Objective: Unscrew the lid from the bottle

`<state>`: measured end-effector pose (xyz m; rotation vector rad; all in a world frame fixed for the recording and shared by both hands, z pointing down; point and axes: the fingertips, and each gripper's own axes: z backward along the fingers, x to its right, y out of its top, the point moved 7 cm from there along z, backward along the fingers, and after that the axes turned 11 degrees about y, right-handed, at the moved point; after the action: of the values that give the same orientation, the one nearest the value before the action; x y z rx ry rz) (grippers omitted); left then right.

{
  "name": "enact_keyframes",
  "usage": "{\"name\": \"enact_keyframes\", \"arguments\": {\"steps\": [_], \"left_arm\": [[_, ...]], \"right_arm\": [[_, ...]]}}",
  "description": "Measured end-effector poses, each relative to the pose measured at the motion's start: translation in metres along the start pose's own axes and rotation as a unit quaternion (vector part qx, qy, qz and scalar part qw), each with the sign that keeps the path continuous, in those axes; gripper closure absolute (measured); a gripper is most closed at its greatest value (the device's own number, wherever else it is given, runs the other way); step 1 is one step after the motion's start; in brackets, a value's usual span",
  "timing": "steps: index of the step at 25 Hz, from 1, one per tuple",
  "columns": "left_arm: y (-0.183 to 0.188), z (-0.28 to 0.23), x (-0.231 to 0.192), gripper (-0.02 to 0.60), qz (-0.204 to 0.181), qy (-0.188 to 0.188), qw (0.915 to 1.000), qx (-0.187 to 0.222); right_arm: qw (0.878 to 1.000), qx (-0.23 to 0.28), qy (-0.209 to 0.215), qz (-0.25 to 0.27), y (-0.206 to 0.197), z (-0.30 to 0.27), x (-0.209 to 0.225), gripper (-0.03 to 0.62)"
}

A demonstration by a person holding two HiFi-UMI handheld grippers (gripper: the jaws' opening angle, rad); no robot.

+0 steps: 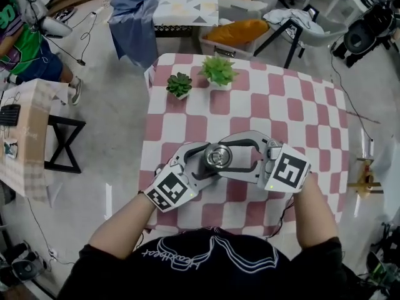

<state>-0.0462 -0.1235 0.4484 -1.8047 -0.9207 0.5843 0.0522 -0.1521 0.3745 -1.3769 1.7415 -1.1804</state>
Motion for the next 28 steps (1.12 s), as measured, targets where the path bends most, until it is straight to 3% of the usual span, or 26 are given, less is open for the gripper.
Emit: {"name": "enact_keyframes", "arguments": {"steps": [7,11,13,19,28], "left_arm": [[0.000,0.001,-0.001,0.241,0.000,-0.001,1.0000,0.001],[0.000,0.001,-0.002,0.241,0.001,0.001,1.0000,0.003],[-0.001,0.000,-0.002,0.241,0.001,0.002,1.0000,0.001],[-0.001,0.001,0.000,0.241,0.005,0.014,0.9999,-0.006],[-0.002,0.001,0.004,0.241,0.019,0.048,0.9986,-0.007]], "right_arm": [[0.999,-0.007,0.041,0.004,0.001,0.001,0.006,0.341],[1.000,-0.013,0.027,-0.007,0.001,0.000,0.006,0.336],[1.000,-0.017,0.008,-0.015,0.000,-0.002,0.003,0.275],[0.992,0.016,-0.122,-0.022,0.004,-0.006,-0.013,0.258],[0.949,0.070,-0.299,-0.072,0.002,-0.010,-0.034,0.298]]}}
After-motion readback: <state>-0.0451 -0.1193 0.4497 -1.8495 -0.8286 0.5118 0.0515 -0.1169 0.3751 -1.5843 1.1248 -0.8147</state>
